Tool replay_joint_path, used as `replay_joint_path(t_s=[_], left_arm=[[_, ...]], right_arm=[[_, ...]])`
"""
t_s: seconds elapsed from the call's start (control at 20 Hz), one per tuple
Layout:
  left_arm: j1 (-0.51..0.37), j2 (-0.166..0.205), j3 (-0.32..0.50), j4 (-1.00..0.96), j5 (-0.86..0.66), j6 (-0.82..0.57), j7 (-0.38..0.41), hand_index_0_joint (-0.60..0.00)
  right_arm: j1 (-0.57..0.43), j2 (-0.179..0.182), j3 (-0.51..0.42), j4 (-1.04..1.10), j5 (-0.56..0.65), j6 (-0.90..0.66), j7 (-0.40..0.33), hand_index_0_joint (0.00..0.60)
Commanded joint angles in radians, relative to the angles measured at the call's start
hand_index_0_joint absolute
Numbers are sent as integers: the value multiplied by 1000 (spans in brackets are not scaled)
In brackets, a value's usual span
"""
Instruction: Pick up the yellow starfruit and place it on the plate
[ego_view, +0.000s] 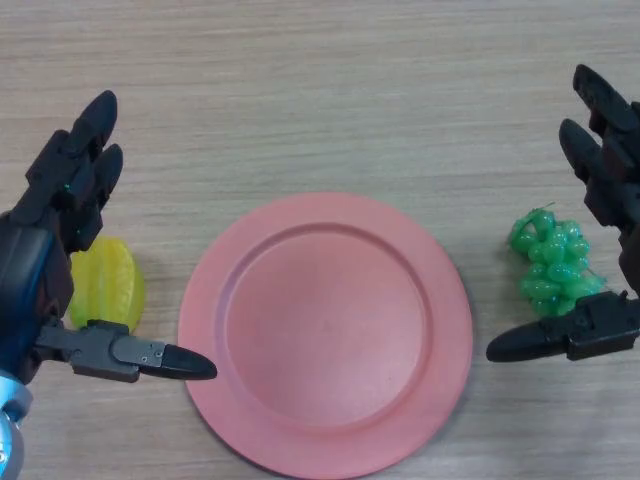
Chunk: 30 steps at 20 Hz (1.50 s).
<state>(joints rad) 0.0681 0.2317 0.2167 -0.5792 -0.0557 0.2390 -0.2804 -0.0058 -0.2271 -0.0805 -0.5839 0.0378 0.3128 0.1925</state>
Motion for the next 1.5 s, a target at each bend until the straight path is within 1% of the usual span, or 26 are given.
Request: replay_joint_path(t_s=[0.05,0.1,0.2,0.25,0.4,0.5,0.6,0.65,0.7,0.75,0.8,0.85,0.9,0.95,1.0,1.05,1.1,1.15,1.25,1.3,1.35,1.4,1.45,1.5], left_arm=[[-41,45,34,-45,-2,-103,30,0],[-47,47,34,-42,-3,-101,29,0],[-61,50,30,-3,11,-162,48,0],[-68,55,32,12,10,-171,54,0],[-67,58,30,41,25,-200,49,0],[-69,70,49,53,28,-201,26,0],[-76,83,83,92,81,-287,38,0],[-83,102,118,124,105,-336,41,0],[-84,111,131,135,117,-354,37,0],[-90,132,161,172,138,-378,20,0],[-92,141,170,182,150,-377,12,0],[-102,169,197,212,173,-372,-25,0],[-105,179,205,224,181,-378,-36,0],[-112,205,204,293,288,-450,-50,0],[-116,215,205,315,324,-467,-53,0],[-139,250,203,367,399,-488,-68,0],[-142,259,200,379,417,-487,-82,0],[-155,275,187,414,469,-509,-86,0],[-172,299,167,462,527,-535,-128,0],[-176,301,161,469,527,-535,-142,0],[-187,310,140,499,554,-552,-179,0],[-191,309,133,510,562,-561,-180,0],[-189,316,119,522,590,-567,-234,0],[-193,317,115,531,612,-572,-236,0]], right_arm=[[-27,-33,-45,-25,21,-161,-7,0],[-25,-34,-47,-20,22,-166,-1,0],[-34,-38,-58,-7,32,-171,4,0],[-39,-40,-56,3,36,-178,2,0],[-56,-42,-50,31,35,-197,-7,0],[-52,-44,-50,36,30,-187,4,0],[-48,-42,-48,37,34,-178,7,0],[-38,-41,-51,29,33,-166,14,0],[-36,-41,-52,29,31,-167,14,0],[-31,-39,-59,18,39,-162,8,0],[-27,-39,-61,12,42,-157,7,0],[-22,-39,-63,7,39,-154,6,0],[-20,-39,-65,4,39,-152,7,0],[-20,-36,-63,6,37,-153,-2,0],[-20,-34,-63,8,39,-158,-7,0],[-19,-34,-63,2,38,-160,-14,0],[-16,-35,-62,-1,35,-167,-15,0],[-5,-34,-60,-11,37,-166,-2,0],[8,-29,-63,-35,53,-158,10,0],[11,-30,-66,-45,60,-149,12,0],[16,-30,-77,-58,73,-141,17,0],[20,-29,-79,-59,74,-143,17,0],[22,-27,-88,-62,85,-146,12,0],[22,-28,-91,-63,85,-147,8,0]])
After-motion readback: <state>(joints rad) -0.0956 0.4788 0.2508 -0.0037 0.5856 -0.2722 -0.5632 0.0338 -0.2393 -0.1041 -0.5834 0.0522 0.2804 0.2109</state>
